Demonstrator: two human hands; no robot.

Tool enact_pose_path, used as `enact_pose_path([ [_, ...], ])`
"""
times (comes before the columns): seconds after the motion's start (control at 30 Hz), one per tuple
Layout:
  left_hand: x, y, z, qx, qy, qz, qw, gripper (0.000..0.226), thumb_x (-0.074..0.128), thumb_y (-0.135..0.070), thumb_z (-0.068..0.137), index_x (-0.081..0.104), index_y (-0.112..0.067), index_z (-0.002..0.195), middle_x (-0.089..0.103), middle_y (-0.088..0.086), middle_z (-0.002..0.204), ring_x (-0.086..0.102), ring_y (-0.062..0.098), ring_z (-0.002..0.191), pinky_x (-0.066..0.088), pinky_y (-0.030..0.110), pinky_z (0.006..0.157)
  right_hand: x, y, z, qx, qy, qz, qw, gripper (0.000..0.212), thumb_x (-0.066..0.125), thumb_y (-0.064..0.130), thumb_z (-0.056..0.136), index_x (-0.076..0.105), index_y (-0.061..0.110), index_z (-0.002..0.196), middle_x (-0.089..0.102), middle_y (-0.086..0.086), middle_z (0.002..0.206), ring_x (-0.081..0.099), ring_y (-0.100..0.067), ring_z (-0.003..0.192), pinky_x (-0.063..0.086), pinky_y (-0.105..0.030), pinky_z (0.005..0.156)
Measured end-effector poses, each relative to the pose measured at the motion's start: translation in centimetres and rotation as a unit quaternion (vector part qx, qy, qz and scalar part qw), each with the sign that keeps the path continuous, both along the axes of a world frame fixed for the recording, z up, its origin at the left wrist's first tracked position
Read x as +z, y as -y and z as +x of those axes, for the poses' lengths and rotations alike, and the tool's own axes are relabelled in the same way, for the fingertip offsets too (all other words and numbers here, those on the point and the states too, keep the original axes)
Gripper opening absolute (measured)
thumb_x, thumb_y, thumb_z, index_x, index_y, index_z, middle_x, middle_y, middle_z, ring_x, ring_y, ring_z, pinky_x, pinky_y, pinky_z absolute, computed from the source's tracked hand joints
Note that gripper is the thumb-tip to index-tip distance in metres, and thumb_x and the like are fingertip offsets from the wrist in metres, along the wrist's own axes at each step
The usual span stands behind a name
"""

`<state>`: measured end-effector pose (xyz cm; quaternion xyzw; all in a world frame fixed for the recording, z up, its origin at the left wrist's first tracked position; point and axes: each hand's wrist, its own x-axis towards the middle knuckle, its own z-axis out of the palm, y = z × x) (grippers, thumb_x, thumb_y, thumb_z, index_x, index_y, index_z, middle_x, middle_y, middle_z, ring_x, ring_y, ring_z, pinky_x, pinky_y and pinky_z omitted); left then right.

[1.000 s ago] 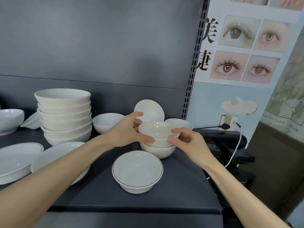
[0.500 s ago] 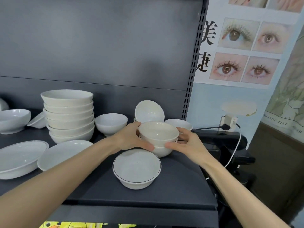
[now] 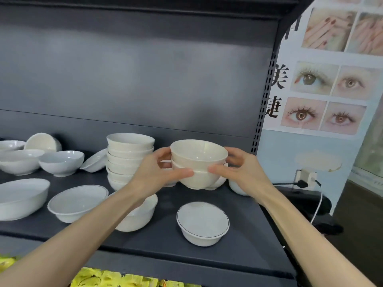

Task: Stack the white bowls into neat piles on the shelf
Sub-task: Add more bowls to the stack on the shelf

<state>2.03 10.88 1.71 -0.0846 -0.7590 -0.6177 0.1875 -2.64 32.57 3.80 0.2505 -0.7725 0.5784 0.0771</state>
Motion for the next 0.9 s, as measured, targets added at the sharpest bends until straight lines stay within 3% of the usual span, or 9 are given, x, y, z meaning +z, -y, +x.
enact_pose_path([
  [0.1, -0.3, 3.0, 2.4, 0.008, -0.02, 0.021, 1.0, 0.069, 0.088, -0.034, 0.055, 0.061, -0.026, 0.119, 0.069, -0.006, 0.113, 0.065, 0.014, 0.105, 0.057, 0.028, 0.077, 0.3, 3.2, 2.3, 0.018, -0.014, 0.002, 1.0, 0.058, 0.083, 0.019, 0.069, 0.061, 0.018, 0.123, 0.067, 0.007, 0.114, 0.058, 0.007, 0.104, 0.045, -0.001, 0.069],
  [0.2, -0.5, 7.0, 5.1, 0.011, -0.028, 0.027, 0.999, 0.073, 0.085, -0.041, 0.052, 0.061, -0.029, 0.119, 0.069, -0.006, 0.114, 0.064, 0.016, 0.107, 0.058, 0.04, 0.083, 0.4, 7.4, 4.6, 0.034, -0.016, -0.018, 0.999, 0.048, 0.082, 0.013, 0.072, 0.064, 0.016, 0.116, 0.069, 0.016, 0.098, 0.061, 0.015, 0.084, 0.044, -0.001, 0.062],
  [0.27, -0.8, 10.2, 7.2, 0.022, -0.039, 0.022, 0.999, 0.074, 0.083, -0.045, 0.05, 0.06, -0.032, 0.12, 0.069, -0.008, 0.113, 0.064, 0.015, 0.106, 0.056, 0.041, 0.086, 0.0, 10.7, 6.2, 0.039, -0.014, -0.013, 0.999, 0.049, 0.084, 0.019, 0.069, 0.064, 0.02, 0.114, 0.07, 0.022, 0.092, 0.063, 0.011, 0.091, 0.05, -0.009, 0.071],
  [0.33, -1.3, 13.8, 9.3, 0.036, -0.046, 0.016, 0.998, 0.075, 0.082, -0.047, 0.05, 0.06, -0.032, 0.12, 0.069, -0.011, 0.112, 0.065, 0.013, 0.105, 0.054, 0.036, 0.087, -0.6, 14.4, 7.8, 0.05, -0.008, -0.008, 0.999, 0.059, 0.087, 0.03, 0.063, 0.063, 0.024, 0.117, 0.07, 0.016, 0.107, 0.062, -0.001, 0.108, 0.054, -0.023, 0.085],
  [0.4, -1.8, 17.7, 11.4, 0.049, -0.045, 0.014, 0.998, 0.076, 0.082, -0.047, 0.048, 0.061, -0.029, 0.119, 0.07, -0.01, 0.11, 0.066, 0.015, 0.104, 0.053, 0.033, 0.086, -1.1, 18.3, 9.4, 0.063, -0.005, -0.006, 0.998, 0.06, 0.086, 0.028, 0.065, 0.062, 0.024, 0.12, 0.068, 0.01, 0.115, 0.059, -0.003, 0.112, 0.053, -0.016, 0.083],
  [0.5, -2.5, 23.5, 14.3, 0.077, -0.045, 0.007, 0.996, 0.072, 0.082, -0.048, 0.048, 0.063, -0.026, 0.114, 0.071, -0.008, 0.108, 0.065, 0.016, 0.104, 0.052, 0.04, 0.091, -1.6, 24.3, 11.9, 0.083, 0.001, -0.006, 0.997, 0.059, 0.084, 0.023, 0.068, 0.061, 0.02, 0.122, 0.066, 0.008, 0.117, 0.059, -0.003, 0.11, 0.051, -0.01, 0.078],
  [0.6, -2.7, 28.6, 16.7, 0.083, -0.039, 0.013, 0.996, 0.069, 0.082, -0.044, 0.048, 0.064, -0.027, 0.113, 0.072, -0.006, 0.107, 0.065, 0.015, 0.104, 0.053, 0.041, 0.092, -2.2, 29.6, 13.6, 0.099, 0.007, -0.017, 0.995, 0.051, 0.083, 0.016, 0.069, 0.063, 0.018, 0.116, 0.069, 0.01, 0.108, 0.062, 0.006, 0.095, 0.05, -0.008, 0.072],
  [0.77, -2.3, 35.3, 18.4, 0.102, -0.032, 0.006, 0.994, 0.071, 0.08, -0.047, 0.049, 0.062, -0.03, 0.116, 0.071, -0.011, 0.107, 0.066, 0.011, 0.102, 0.054, 0.033, 0.087, -1.6, 36.9, 14.3, 0.123, 0.01, 0.0, 0.992, 0.05, 0.083, 0.023, 0.068, 0.063, 0.023, 0.114, 0.07, 0.007, 0.11, 0.062, -0.009, 0.106, 0.054, -0.025, 0.086],
  [0.9, -1.9, 40.5, 17.5, 0.124, -0.036, 0.003, 0.992, 0.071, 0.081, -0.047, 0.051, 0.062, -0.03, 0.118, 0.069, -0.01, 0.112, 0.063, 0.016, 0.107, 0.053, 0.043, 0.092, -0.7, 42.1, 13.2, 0.122, -0.007, 0.012, 0.992, 0.05, 0.085, 0.028, 0.067, 0.064, 0.026, 0.113, 0.069, 0.013, 0.109, 0.062, -0.004, 0.107, 0.053, -0.029, 0.088],
])
